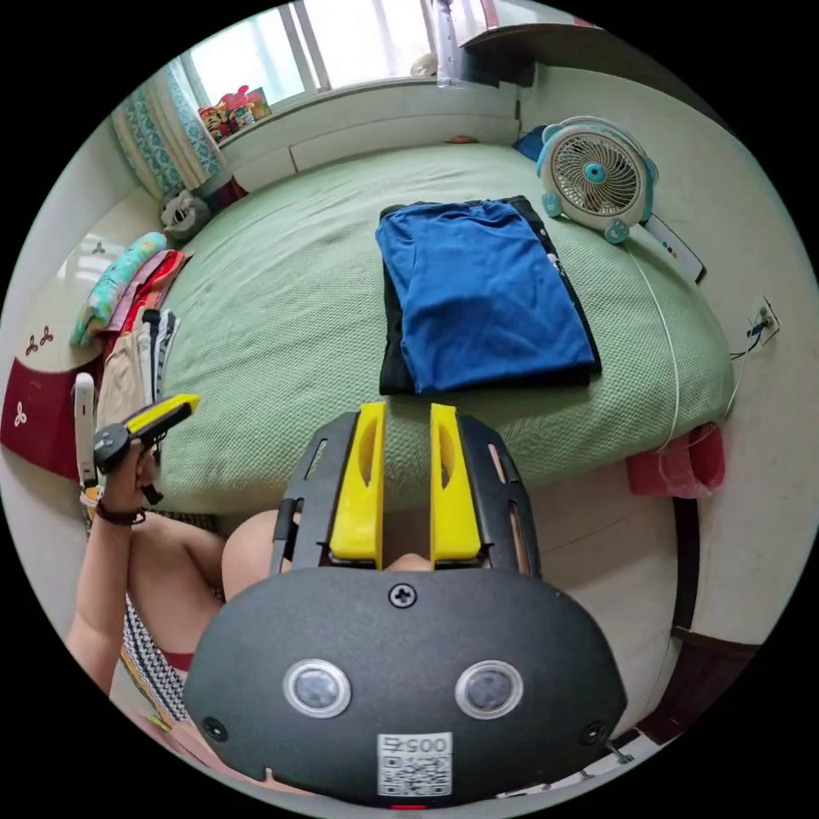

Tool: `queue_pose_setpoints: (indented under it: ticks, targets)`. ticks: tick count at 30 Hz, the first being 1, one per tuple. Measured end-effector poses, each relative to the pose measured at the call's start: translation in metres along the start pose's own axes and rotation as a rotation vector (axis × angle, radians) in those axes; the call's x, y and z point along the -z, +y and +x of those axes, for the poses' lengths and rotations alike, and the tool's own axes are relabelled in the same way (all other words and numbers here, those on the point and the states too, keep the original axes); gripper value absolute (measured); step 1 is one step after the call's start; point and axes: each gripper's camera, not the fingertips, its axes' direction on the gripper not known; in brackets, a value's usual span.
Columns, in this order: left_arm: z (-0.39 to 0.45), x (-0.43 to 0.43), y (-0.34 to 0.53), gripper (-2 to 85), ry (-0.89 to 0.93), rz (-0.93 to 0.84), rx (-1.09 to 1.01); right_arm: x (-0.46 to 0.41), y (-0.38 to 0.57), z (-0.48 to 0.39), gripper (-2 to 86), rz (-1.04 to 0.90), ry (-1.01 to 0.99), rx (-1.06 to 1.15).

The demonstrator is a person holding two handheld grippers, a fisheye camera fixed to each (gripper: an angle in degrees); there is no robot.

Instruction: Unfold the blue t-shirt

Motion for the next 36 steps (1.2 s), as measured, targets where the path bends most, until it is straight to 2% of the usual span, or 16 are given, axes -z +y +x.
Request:
queue_pose_setpoints:
  ticks: [2,9,12,18,23,28,36]
  targets:
    - [-0.002,-0.015,-0.009,-0.5,-0.030,-0.052,0.031,-0.006,-0.017,0.002,7.6,-0.004,0.018,-0.003]
    - [0.001,-0.047,-0.034,-0.6,0.026,-0.040,0.028,-0.030,-0.093,-0.016,10.1,-0.002,0.121,0.091]
    - [0.000,-0.057,-0.040,-0.6,-0.010,-0.031,0.026,-0.051,-0.116,-0.025,9.7,-0.044,0.194,0.139]
    - [-0.024,-0.076,-0.049,-0.5,0.097,-0.041,0.122,-0.090,-0.140,-0.027,6.5,-0.104,0.409,0.213]
    - [-0.032,-0.090,-0.056,-0.6,0.068,-0.062,0.116,-0.079,-0.149,-0.004,0.9,-0.090,0.298,0.194]
    - [-0.041,-0.099,-0.061,-0.6,0.094,-0.060,0.124,-0.056,-0.163,0.041,-0.1,-0.052,0.090,-0.002]
    - [-0.055,-0.109,-0.073,-0.6,0.122,-0.039,0.136,-0.046,-0.177,0.037,-0.7,-0.043,0.057,0.023]
